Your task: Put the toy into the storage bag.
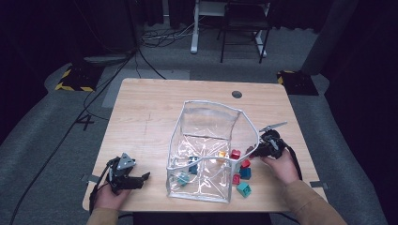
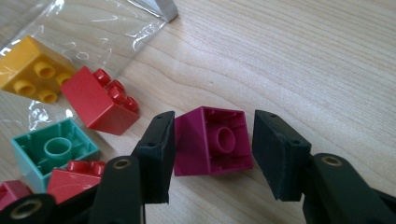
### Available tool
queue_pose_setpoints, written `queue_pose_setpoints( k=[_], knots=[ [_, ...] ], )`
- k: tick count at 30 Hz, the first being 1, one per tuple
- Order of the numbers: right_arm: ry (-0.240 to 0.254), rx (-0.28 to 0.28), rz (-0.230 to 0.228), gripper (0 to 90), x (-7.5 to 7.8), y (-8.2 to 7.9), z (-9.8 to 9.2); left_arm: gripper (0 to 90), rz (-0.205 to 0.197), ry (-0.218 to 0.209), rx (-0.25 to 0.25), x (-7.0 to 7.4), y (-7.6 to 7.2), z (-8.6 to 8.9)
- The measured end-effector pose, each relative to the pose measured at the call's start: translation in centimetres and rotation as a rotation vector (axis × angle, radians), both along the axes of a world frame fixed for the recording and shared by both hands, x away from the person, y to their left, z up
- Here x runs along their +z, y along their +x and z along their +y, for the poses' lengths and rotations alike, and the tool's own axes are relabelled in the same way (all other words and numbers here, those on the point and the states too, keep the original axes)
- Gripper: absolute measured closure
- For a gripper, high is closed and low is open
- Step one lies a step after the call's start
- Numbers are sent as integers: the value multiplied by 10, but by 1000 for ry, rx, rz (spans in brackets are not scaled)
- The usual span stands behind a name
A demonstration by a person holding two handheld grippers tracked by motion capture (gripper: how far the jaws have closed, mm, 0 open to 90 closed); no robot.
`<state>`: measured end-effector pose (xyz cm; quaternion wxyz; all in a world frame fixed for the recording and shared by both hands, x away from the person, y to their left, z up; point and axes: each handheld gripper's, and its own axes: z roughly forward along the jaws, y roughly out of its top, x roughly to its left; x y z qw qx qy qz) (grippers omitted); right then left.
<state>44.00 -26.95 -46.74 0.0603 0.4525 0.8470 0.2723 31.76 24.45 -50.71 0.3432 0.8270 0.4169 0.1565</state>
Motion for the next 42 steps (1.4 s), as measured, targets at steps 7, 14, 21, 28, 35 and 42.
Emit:
queue_pose_setpoints(
  k=[7, 14, 21, 28, 35, 42],
  knots=[
    [-68, 30, -40, 479, -8, -3, 8, 199, 0, 0, 0, 0, 0, 0],
    [-89, 24, -61, 487, -8, -3, 9, 199, 0, 0, 0, 0, 0, 0],
    [-68, 10, -67, 488, 0, -5, 6, 199, 0, 0, 0, 0, 0, 0],
    [-25, 16, -84, 488, 19, -8, 5, 199, 0, 0, 0, 0, 0, 0],
    [29, 17, -112, 488, 40, -11, 2, 199, 0, 0, 0, 0, 0, 0],
    [80, 14, -153, 487, 65, -15, -4, 199, 0, 0, 0, 0, 0, 0]
  ],
)
